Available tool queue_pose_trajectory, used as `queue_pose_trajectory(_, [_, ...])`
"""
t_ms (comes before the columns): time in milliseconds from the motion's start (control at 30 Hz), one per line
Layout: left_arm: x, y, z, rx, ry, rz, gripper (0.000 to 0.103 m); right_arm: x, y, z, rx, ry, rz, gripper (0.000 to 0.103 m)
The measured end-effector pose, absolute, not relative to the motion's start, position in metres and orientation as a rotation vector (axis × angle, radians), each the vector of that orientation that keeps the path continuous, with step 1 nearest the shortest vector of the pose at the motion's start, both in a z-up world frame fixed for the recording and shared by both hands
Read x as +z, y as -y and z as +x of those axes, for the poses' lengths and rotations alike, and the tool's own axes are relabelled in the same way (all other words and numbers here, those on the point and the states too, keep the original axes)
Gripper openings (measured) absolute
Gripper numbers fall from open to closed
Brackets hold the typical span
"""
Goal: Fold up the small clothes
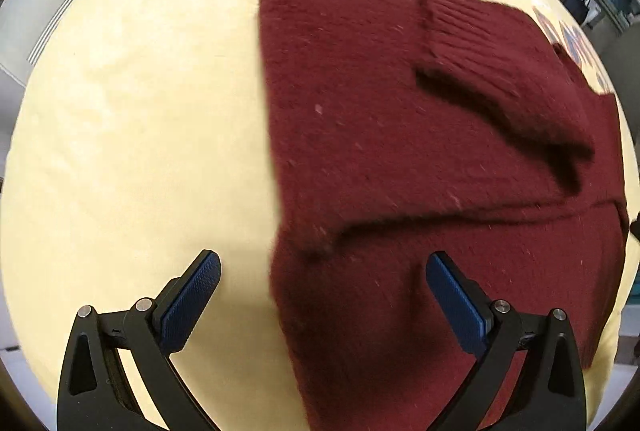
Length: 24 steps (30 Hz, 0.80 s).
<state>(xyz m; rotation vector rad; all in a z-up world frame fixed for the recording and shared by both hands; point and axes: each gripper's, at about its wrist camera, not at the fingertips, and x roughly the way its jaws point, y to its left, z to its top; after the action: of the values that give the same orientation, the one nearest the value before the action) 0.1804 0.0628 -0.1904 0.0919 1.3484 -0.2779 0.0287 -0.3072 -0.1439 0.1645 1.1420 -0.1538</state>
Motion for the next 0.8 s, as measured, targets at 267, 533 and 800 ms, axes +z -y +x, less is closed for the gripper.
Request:
queue_pose_trajectory(267, [-0.200,-0.068,0.197,-0.276,-1.314,0.071,0.084,-0.149,0.287,0.036,-0.132,-1.170,0.115,0.102])
queue_pose_trajectory(533, [-0.190,-0.071,0.197,-0.359,-1.310,-0.002,0.017,-0.119,0.247,0.066,-0.036,-1.125,0.106,0.102])
queue_pose_trajectory(800, [-0.184,-0.085,0.194,-0.377,-1.310,-0.038,0.011,-0.079,0.163,0.120,0.105,-1.053,-0.054,0.102])
